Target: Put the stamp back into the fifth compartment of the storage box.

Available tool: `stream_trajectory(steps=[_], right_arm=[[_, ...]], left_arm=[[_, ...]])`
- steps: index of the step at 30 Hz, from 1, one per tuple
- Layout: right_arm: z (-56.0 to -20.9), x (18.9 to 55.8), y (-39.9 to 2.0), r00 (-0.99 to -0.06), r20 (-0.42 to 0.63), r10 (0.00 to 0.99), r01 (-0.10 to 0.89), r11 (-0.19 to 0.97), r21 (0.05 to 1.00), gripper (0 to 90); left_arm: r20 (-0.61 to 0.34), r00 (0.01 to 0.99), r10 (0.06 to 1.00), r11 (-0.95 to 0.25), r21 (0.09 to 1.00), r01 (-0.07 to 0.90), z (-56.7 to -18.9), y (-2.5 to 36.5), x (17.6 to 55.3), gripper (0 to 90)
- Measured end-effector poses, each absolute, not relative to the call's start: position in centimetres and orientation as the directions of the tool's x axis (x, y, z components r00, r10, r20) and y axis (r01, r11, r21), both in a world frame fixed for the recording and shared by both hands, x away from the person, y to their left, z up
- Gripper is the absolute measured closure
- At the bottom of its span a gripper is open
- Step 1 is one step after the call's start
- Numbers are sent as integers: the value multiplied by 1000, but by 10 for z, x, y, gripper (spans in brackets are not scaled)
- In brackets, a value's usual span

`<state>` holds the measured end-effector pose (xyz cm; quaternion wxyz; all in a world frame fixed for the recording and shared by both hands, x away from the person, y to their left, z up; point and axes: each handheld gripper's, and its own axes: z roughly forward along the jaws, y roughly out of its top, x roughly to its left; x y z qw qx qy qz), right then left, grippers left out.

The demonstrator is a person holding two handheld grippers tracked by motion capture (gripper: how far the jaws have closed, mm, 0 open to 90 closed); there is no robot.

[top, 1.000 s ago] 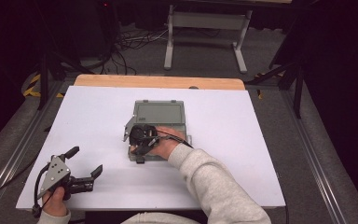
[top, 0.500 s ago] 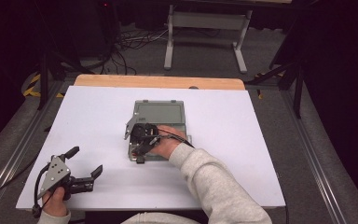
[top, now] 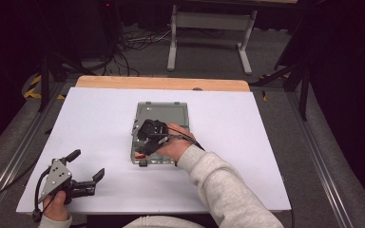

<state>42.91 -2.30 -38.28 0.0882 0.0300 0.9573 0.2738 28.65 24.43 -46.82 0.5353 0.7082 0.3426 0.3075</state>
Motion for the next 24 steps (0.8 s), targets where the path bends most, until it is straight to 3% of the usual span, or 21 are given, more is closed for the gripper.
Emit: stream_trajectory(steps=[17,24], right_arm=[[-347,409,-60,-969,-174,174,12,739,674,137],[-341,400,-72,-961,-192,198,6,712,702,69]], left_arm=[[63,576,815,-188,969,160,-469,243,288,4],[65,576,815,-190,969,160,-469,243,288,4]])
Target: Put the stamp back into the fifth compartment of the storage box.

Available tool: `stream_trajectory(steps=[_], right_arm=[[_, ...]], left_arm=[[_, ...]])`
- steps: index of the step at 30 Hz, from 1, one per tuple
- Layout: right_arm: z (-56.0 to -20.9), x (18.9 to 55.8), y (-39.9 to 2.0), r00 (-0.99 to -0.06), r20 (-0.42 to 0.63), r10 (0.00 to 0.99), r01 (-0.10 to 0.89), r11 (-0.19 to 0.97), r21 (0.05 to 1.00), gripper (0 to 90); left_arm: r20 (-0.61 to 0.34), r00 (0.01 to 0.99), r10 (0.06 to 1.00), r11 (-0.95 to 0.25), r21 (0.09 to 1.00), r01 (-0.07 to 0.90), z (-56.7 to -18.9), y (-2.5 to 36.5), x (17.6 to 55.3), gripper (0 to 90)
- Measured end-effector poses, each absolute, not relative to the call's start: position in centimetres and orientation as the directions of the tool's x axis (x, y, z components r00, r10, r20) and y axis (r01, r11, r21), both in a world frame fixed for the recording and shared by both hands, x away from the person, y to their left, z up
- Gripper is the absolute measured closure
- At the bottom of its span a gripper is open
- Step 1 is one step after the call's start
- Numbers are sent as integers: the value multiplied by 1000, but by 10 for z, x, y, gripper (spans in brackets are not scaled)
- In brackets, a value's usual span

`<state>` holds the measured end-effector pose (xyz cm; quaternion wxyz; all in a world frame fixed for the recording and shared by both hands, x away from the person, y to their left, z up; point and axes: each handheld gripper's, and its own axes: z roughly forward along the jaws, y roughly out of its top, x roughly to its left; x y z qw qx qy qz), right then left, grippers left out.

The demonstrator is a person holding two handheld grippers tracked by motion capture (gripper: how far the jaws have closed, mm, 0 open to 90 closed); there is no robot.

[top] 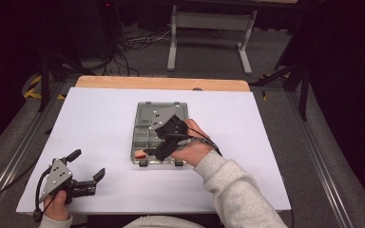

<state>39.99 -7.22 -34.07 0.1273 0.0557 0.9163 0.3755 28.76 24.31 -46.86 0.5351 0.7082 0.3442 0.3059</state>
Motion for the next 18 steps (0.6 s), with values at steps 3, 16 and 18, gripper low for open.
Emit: stream_trajectory(steps=[3,16,18], right_arm=[[-338,397,-76,-960,-196,202,3,704,710,62],[-337,377,-118,-933,-211,291,22,632,774,33],[-338,374,-124,-927,-212,308,26,618,785,32]], left_arm=[[65,575,815,-190,969,160,-469,243,288,4],[64,575,816,-189,969,161,-469,242,288,4],[65,576,815,-190,969,160,-469,242,288,4]])
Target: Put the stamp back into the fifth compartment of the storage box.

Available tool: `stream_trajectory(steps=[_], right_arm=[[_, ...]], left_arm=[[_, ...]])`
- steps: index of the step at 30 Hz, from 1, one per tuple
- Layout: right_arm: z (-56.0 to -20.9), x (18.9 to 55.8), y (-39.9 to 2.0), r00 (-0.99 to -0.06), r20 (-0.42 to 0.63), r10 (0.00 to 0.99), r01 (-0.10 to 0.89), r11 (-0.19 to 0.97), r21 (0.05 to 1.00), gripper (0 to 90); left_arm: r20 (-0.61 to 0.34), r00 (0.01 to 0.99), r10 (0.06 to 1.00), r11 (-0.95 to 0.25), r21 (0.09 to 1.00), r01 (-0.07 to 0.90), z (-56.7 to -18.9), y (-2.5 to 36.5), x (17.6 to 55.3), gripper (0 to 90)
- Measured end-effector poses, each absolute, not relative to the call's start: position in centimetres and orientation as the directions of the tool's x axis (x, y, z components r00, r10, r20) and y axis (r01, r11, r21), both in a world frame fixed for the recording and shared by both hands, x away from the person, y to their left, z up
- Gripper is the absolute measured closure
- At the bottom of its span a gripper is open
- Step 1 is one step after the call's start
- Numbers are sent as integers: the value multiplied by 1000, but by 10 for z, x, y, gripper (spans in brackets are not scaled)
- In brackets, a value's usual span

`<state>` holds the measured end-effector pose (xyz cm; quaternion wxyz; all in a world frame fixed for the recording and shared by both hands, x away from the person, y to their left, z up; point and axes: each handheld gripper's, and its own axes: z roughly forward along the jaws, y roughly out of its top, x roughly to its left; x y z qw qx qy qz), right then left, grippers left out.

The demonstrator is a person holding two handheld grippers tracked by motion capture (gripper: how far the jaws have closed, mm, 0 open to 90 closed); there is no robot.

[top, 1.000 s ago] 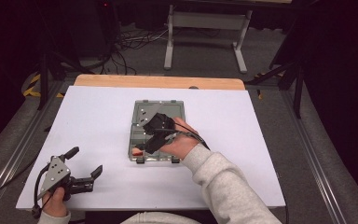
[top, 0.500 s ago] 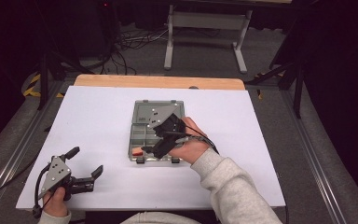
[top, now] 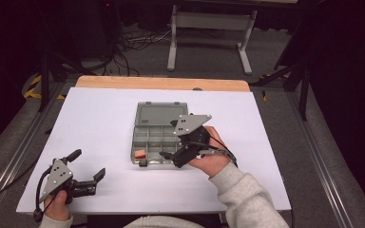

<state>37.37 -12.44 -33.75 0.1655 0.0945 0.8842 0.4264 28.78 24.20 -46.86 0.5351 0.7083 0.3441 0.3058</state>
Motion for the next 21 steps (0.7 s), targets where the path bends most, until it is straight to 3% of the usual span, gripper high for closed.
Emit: stream_trajectory(steps=[21], right_arm=[[-359,339,-204,-838,-170,518,72,415,907,20]], left_arm=[[68,574,816,-193,968,159,-468,242,288,4]])
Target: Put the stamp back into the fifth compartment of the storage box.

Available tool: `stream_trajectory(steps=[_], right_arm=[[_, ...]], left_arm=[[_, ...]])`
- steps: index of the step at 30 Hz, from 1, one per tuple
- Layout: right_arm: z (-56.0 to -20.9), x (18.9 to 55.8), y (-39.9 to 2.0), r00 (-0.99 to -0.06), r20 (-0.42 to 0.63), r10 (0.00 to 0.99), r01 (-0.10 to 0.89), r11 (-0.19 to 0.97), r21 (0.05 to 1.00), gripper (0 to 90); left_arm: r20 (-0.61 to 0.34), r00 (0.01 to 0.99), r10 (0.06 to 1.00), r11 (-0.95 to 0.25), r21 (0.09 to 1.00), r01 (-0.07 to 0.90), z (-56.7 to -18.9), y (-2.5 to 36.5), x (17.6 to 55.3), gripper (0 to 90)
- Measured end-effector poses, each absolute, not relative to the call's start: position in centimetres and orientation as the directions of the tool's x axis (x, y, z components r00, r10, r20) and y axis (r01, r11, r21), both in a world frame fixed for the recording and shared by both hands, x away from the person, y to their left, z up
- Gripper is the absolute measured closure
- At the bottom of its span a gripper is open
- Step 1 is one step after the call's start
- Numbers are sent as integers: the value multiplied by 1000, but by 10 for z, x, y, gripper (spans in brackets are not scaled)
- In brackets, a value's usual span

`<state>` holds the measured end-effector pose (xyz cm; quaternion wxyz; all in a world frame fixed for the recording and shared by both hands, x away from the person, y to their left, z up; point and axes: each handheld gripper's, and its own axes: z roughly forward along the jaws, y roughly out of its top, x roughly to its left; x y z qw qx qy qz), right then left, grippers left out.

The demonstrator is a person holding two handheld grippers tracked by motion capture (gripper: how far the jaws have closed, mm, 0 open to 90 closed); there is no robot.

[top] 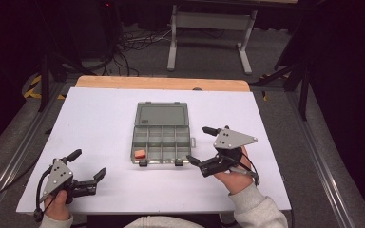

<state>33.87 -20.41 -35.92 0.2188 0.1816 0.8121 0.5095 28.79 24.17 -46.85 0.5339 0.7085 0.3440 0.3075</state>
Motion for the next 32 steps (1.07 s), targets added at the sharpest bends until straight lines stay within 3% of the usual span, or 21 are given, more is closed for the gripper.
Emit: stream_trajectory(steps=[22,32], right_arm=[[-437,316,-262,-780,-64,623,91,213,973,6],[-449,317,-267,-769,-51,637,109,209,972,6]], left_arm=[[65,576,815,-185,971,152,-469,241,288,4],[66,585,809,-184,972,145,-469,241,288,4]])
